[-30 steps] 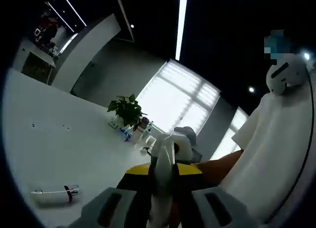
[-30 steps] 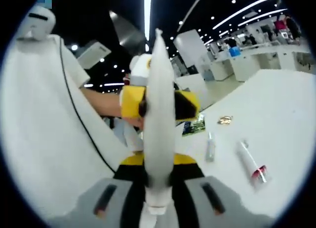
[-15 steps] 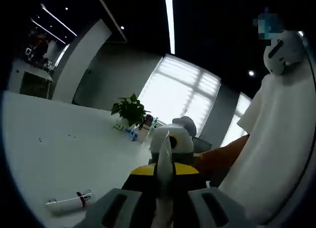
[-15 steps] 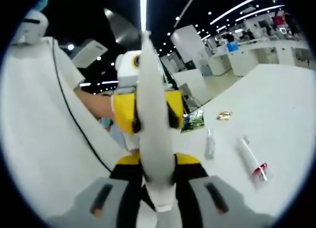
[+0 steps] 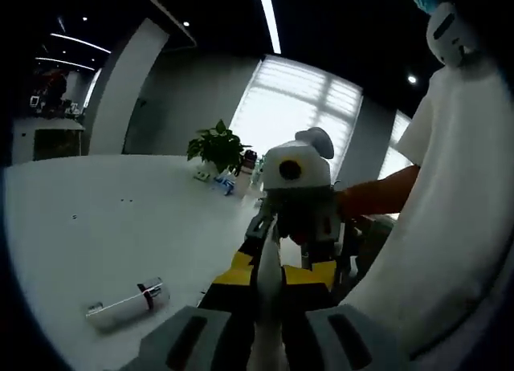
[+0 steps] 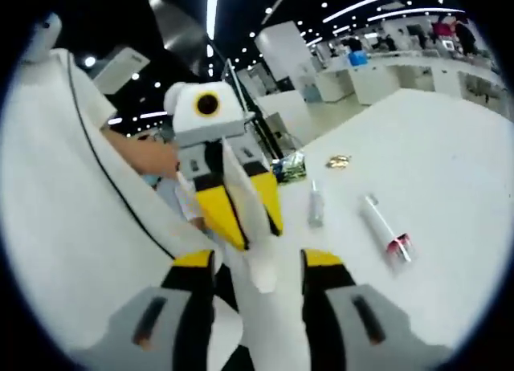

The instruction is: Arrange the skincare products in the storage area until every visible bottle or jar stands upright without overlapping.

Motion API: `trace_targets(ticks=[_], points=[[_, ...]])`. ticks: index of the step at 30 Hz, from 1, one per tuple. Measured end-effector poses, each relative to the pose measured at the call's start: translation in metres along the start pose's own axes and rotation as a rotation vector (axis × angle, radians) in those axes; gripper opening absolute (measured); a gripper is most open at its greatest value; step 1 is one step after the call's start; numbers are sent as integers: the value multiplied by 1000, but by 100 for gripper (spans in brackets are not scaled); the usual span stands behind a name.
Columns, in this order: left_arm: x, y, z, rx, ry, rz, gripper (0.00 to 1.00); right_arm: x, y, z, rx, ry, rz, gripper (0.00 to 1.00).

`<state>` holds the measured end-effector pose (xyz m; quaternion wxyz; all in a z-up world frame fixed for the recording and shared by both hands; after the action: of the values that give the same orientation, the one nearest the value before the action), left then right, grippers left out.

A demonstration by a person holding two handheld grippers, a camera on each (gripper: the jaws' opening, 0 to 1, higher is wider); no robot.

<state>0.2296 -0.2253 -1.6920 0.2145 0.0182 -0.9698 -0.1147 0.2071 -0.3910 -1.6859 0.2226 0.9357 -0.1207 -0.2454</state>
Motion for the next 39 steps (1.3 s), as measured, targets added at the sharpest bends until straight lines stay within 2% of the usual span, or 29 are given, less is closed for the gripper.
trace_targets(ticks=[2, 3, 5, 7, 9, 12, 15, 18, 23, 24, 26, 30, 32, 36, 39], points=[[1, -1, 3, -12, -4, 1, 8, -2, 3, -2, -8, 24, 1, 40], [3, -2, 8, -54, -22, 6, 8, -5, 8, -7, -2, 33, 1, 38], [3, -3, 13, -86, -44, 3, 9, -5, 10, -10, 1, 41, 0, 37], [4, -4, 16, -112, -58, -8, 9, -4, 9, -13, -37, 80, 8, 35], [6, -4, 20, -125, -69, -5, 9, -6, 6, -15, -131, 154, -7, 31], [8, -5, 24, -163, -118, 1, 9, -11, 0, -18, -220, 237, -25, 26], [8, -7, 28, -198, -164, -7, 9, -15, -5, -21, -239, 280, -33, 18], [10, -9, 31, -228, -207, -7, 9, -17, -7, -24, -244, 276, -40, 18], [13, -12, 31, -219, -229, 0, 9, -22, -14, -22, -299, 316, -38, 13], [13, -13, 32, -238, -243, -10, 9, -23, -16, -22, -307, 324, -38, 11], [13, -14, 33, -238, -246, -9, 9, -22, -17, -23, -321, 349, -16, 6], [13, -16, 34, -249, -254, -13, 9, -22, -20, -24, -364, 381, -8, 4], [12, -15, 33, -237, -251, -23, 9, -24, -20, -26, -374, 416, 10, 2], [12, -13, 31, -193, -248, -47, 10, -25, -19, -32, -384, 419, 26, 0], [13, -13, 33, -170, -256, -64, 11, -26, -22, -36, -428, 456, 24, 0]])
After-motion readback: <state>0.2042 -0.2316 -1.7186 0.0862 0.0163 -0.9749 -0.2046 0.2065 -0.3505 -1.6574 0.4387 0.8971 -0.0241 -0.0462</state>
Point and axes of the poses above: the point that each gripper's makers call its tool centre point, and the gripper's own axes: y roughly backward along the fingers, x roughly to its right, z roughly out of its underside, the point moved 10 cm from there along y, roughly backward along the fingers, and after that the axes turned 1 degree about x, right-handed, at the moved point
